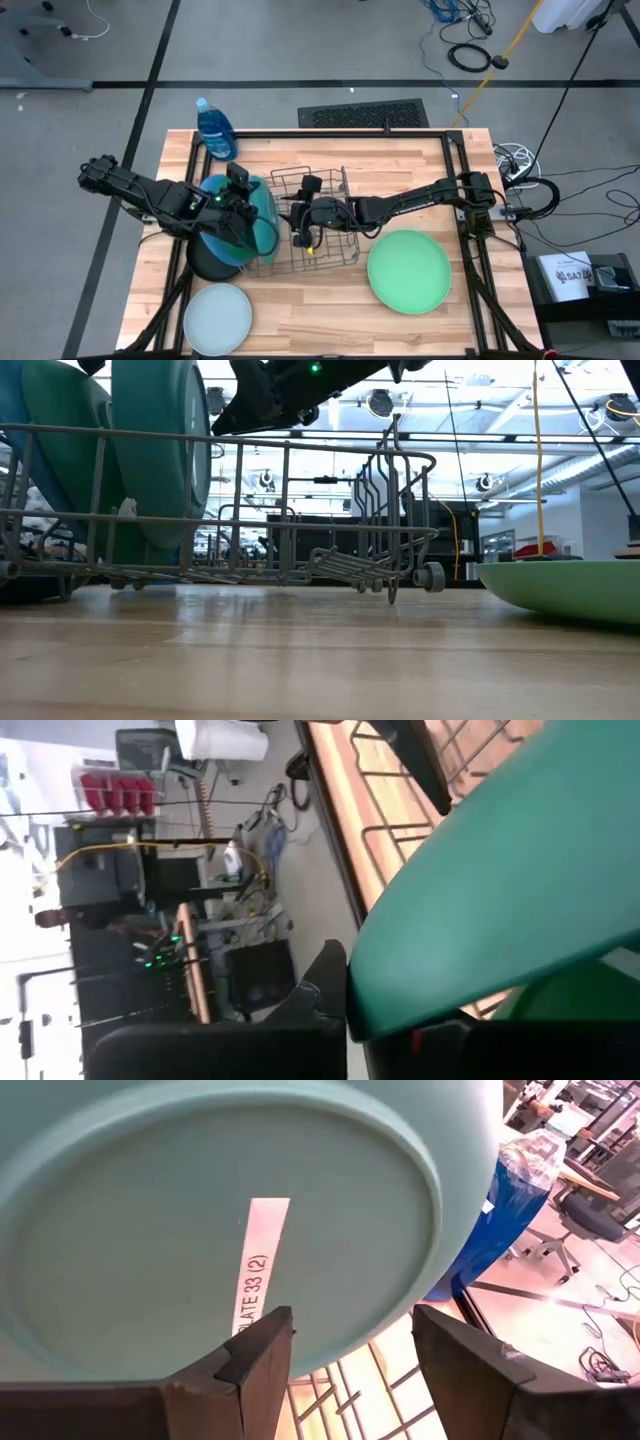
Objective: Sort dishes
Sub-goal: Put the dark green plate into the gray dish rack
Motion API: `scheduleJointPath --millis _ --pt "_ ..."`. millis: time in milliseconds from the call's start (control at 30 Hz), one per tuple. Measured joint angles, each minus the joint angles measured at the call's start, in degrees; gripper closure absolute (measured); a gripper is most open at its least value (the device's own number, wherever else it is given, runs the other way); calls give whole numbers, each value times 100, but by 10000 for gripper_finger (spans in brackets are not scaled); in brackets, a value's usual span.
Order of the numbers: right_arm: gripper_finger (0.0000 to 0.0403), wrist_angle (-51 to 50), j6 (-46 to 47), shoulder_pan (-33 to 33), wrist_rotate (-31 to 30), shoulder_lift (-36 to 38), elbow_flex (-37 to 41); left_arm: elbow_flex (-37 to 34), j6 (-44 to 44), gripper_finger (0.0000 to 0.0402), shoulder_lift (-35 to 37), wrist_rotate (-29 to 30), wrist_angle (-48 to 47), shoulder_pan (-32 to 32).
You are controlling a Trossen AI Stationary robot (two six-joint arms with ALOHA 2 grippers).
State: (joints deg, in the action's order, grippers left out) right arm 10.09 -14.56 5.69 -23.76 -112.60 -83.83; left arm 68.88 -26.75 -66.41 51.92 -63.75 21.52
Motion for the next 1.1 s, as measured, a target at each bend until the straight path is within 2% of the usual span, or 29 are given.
scheduleJointPath --millis 233,533,733,867,1000,1100 --pt "202 -13 -126 -2 120 0 2 0 303 349 0 -126 20 0" --pt "202 -13 -119 -4 310 -2 9 0 291 286 2 -82 -2 -60" --pt "202 -11 -157 -4 312 -2 11 -2 223 250 15 471 -164 -133" --pt "202 -11 -219 -4 383 -2 11 -7 178 240 17 1013 -222 -131" --pt "202 -8 -231 -13 435 -2 11 -7 181 240 17 986 -318 -131" --pt "202 -7 -233 -23 437 -2 11 -7 190 240 22 701 -360 -131"
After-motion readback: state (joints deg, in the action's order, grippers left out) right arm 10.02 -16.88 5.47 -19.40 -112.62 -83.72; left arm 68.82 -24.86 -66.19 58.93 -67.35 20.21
